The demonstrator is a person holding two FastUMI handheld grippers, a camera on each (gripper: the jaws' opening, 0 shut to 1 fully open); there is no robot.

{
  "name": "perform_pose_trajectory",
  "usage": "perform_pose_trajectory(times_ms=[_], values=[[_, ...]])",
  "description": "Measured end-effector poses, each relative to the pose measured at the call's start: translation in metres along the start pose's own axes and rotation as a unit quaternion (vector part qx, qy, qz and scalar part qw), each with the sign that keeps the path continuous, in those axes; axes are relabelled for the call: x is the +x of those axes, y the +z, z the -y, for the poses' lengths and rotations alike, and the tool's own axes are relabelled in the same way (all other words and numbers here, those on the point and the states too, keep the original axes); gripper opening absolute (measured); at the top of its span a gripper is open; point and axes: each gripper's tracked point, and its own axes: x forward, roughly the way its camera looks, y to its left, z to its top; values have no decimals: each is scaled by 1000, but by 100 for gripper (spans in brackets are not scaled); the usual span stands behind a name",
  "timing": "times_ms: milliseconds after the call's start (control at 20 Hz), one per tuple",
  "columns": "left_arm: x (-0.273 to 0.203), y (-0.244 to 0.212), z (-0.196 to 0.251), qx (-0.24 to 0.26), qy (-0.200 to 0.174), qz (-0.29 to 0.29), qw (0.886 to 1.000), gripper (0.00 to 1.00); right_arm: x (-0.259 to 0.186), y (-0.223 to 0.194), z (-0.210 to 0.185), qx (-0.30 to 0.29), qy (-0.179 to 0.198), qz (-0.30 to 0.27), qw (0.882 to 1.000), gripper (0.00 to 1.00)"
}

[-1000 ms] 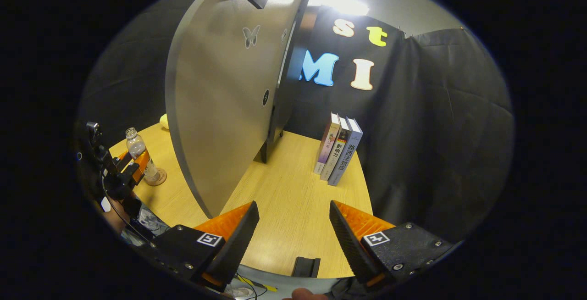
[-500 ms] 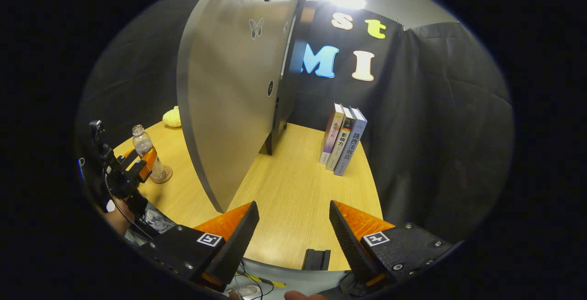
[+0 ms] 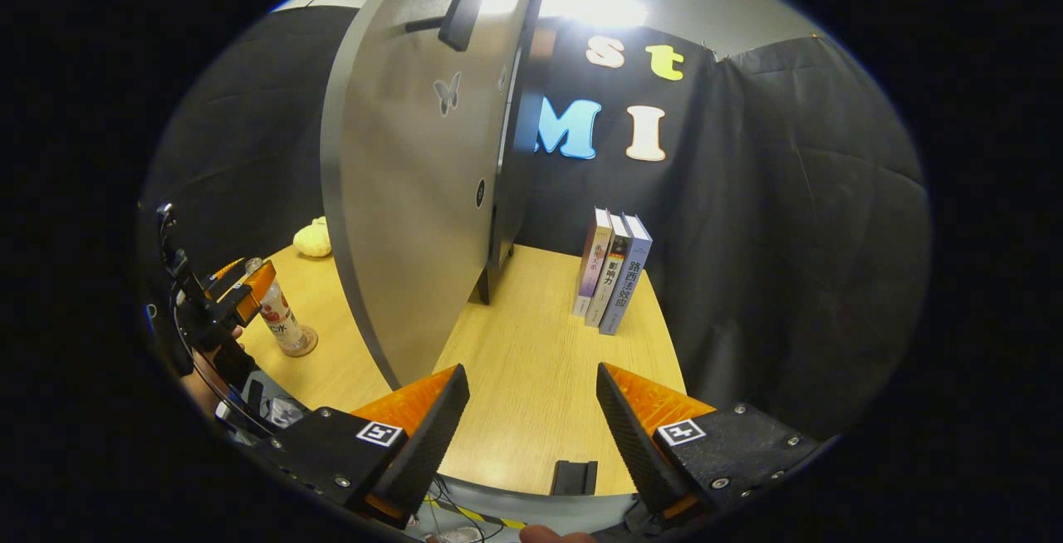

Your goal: Open the cabinet door with the right hand, grasp the bottle in the cabinet with the left hand and place it on the coaster, then close the cabinet door with the right hand.

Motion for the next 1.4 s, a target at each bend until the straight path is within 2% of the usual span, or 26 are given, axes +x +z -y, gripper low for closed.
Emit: perform_pose_trajectory(times_ms=[150,250,400,500,600,650,800,1000,1050,1150,1300,1400], values=[[2,77,18,8,-38,36,999,89,0,17,8,45,-6,20,999,96],[1,115,24,30,-57,36,997,89,-2,35,15,54,-13,36,998,95],[0,163,26,82,-63,21,994,89,-12,92,25,51,-14,92,994,95],[-7,184,25,83,-49,-1,995,89,-21,133,30,60,-16,130,990,96],[-16,189,28,55,-32,-49,997,89,-26,164,32,68,-21,152,986,96],[-24,195,32,46,-36,-65,996,92,-29,178,27,77,-14,163,984,96],[-40,224,34,55,-37,-72,995,89,-39,203,17,116,-3,184,976,95],[-51,220,62,33,-92,-85,992,92,-44,206,10,110,-30,180,977,89],[-49,221,62,25,-99,-86,991,92,-45,203,4,118,-32,176,977,92],[-40,221,55,10,-114,-80,990,90,-45,204,-13,127,-34,174,976,92],[-22,217,25,-1,-115,-81,990,89,-49,209,-45,127,-35,183,974,92],[-12,215,4,-6,-118,-70,990,95,-48,214,-71,126,-29,191,973,92]])
